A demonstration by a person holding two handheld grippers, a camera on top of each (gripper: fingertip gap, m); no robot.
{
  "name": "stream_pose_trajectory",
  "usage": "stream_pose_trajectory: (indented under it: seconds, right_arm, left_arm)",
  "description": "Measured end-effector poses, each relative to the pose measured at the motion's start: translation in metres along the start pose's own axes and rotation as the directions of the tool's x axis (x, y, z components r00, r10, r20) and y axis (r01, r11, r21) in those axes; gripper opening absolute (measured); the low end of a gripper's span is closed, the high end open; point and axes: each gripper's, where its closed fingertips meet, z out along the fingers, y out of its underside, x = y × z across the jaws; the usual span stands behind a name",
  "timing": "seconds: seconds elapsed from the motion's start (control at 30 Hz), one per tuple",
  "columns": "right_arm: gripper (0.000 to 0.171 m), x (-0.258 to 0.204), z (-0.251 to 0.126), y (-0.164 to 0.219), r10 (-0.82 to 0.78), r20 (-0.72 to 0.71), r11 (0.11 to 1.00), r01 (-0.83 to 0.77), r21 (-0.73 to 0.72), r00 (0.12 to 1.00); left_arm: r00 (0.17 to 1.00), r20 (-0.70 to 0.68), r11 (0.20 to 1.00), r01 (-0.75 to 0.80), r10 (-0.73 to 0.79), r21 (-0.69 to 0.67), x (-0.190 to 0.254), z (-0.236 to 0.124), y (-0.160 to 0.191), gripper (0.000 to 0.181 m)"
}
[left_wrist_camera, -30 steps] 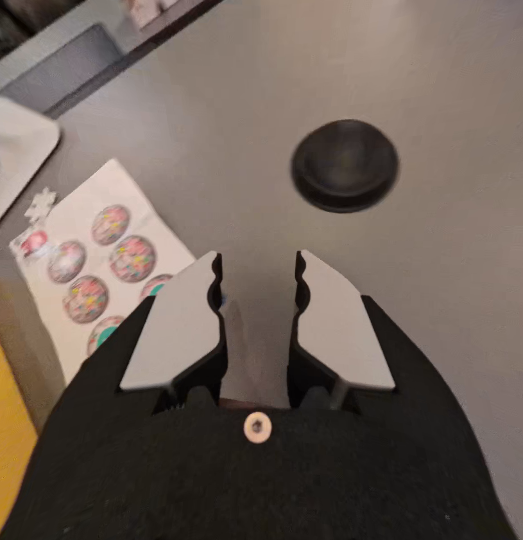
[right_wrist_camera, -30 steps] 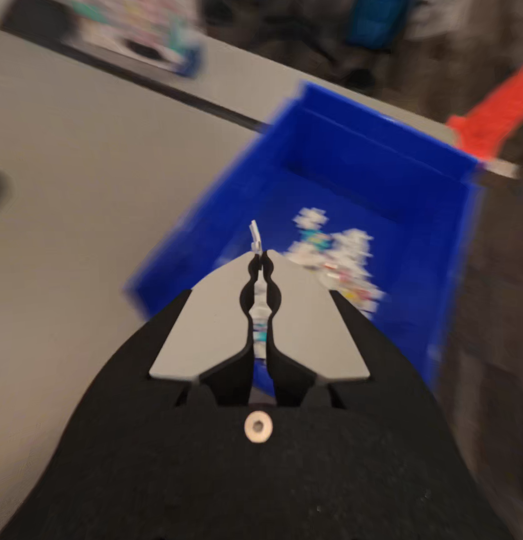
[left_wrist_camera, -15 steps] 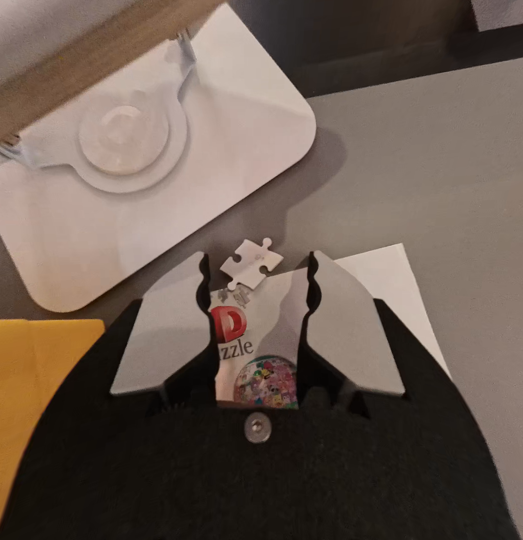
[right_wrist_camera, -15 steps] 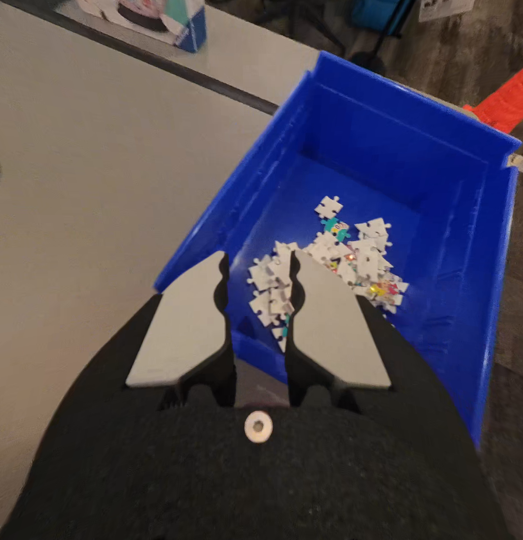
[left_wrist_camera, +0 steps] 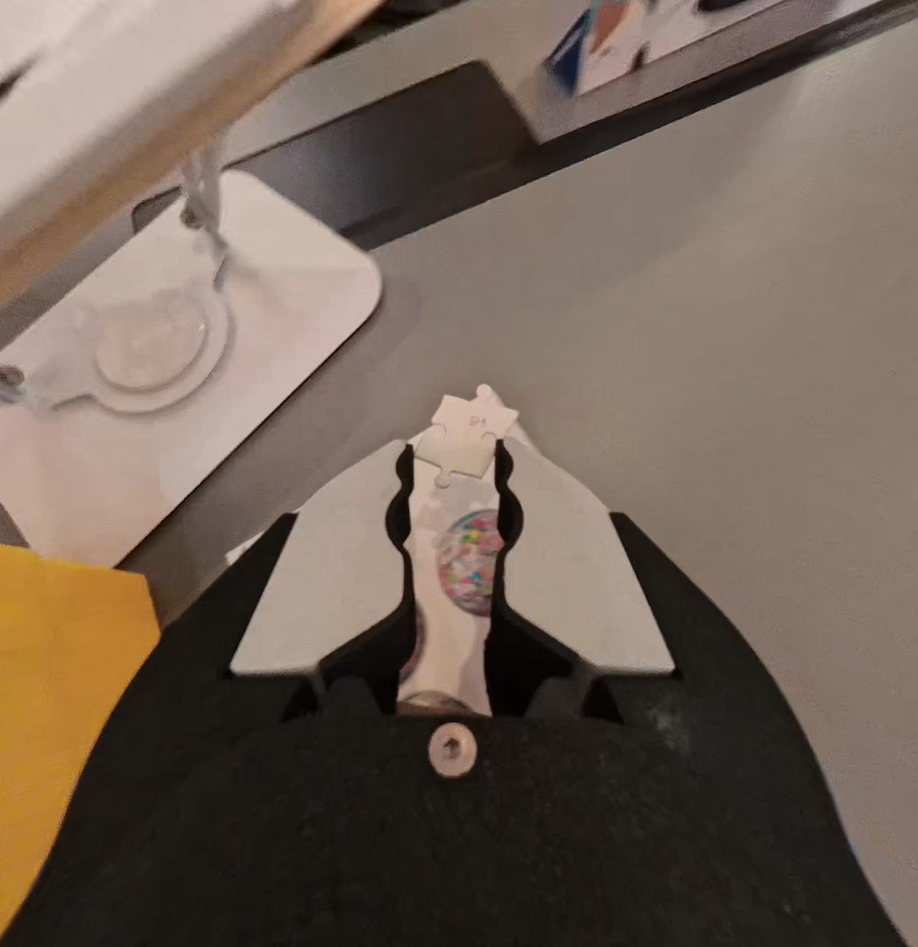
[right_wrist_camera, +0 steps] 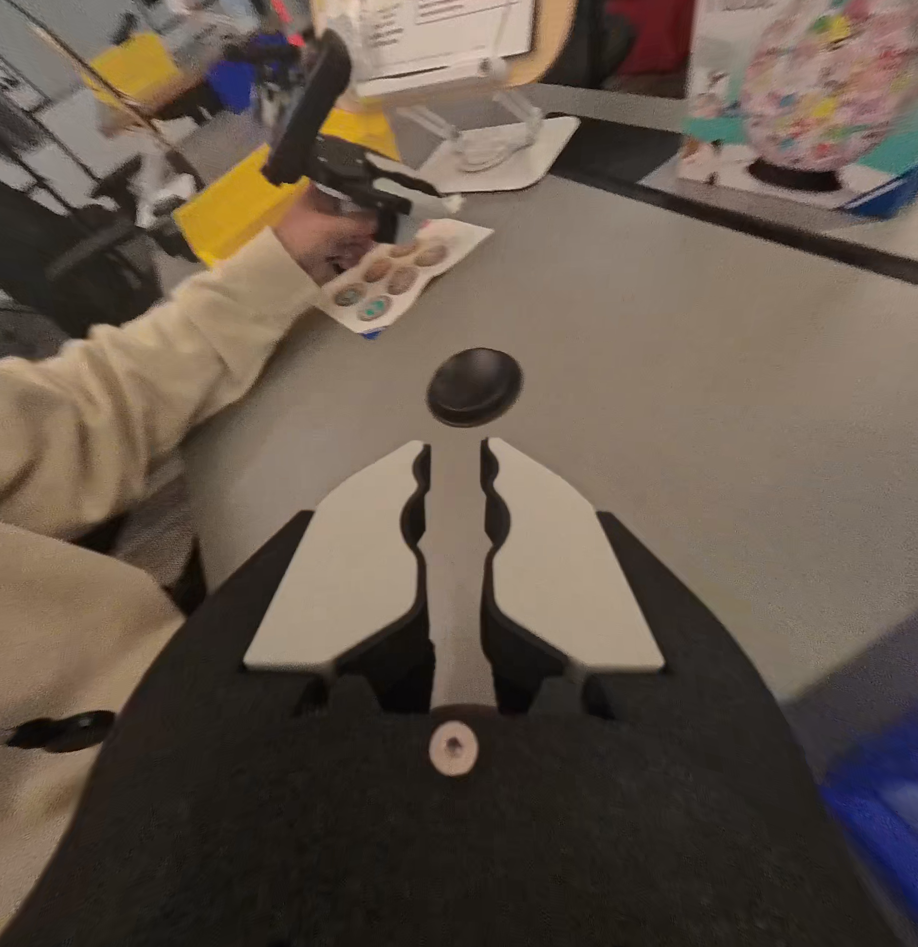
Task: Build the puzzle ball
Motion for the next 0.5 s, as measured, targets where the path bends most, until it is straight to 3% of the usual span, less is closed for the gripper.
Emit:
stream_pose_trajectory:
  seconds: [0.17, 0.27, 0.37, 0.4, 0.47, 0.5]
  right_arm:
    - [0.033, -0.044, 0.061, -0.009, 0.239, 0.335, 0.97, -0.243, -0.029, 0.911]
    - [0.037, -0.062, 0.086, -0.009, 0.353, 0.454, 0.932, -0.351, -0.091, 0.818]
    - [0.037, -0.077, 0.098, -0.005, 0.443, 0.524, 0.888, -0.436, -0.145, 0.728]
    - [0.034, -0.079, 0.1, -0.003, 0.459, 0.526, 0.879, -0.454, -0.149, 0.716]
    - [0.007, -0.084, 0.099, 0.005, 0.462, 0.536, 0.879, -0.448, -0.167, 0.707]
    - [0.002, -0.087, 0.096, 0.008, 0.459, 0.541, 0.88, -0.443, -0.17, 0.705]
  left_arm:
    - [0.942, -0.169, 0.936, -0.243, 0.291, 0.253, 0.145, -0.083, -0.047, 0.029]
    - [0.882, -0.231, 0.889, -0.33, 0.41, 0.318, 0.221, -0.122, -0.048, 0.029]
    - [0.839, -0.28, 0.856, -0.349, 0.466, 0.381, 0.268, -0.15, -0.046, 0.029]
    - [0.831, -0.297, 0.854, -0.347, 0.471, 0.387, 0.279, -0.155, -0.044, 0.029]
    - [0.809, -0.313, 0.843, -0.363, 0.497, 0.398, 0.298, -0.163, -0.038, 0.029]
    - [0.811, -0.301, 0.839, -0.372, 0.502, 0.397, 0.304, -0.165, -0.036, 0.022]
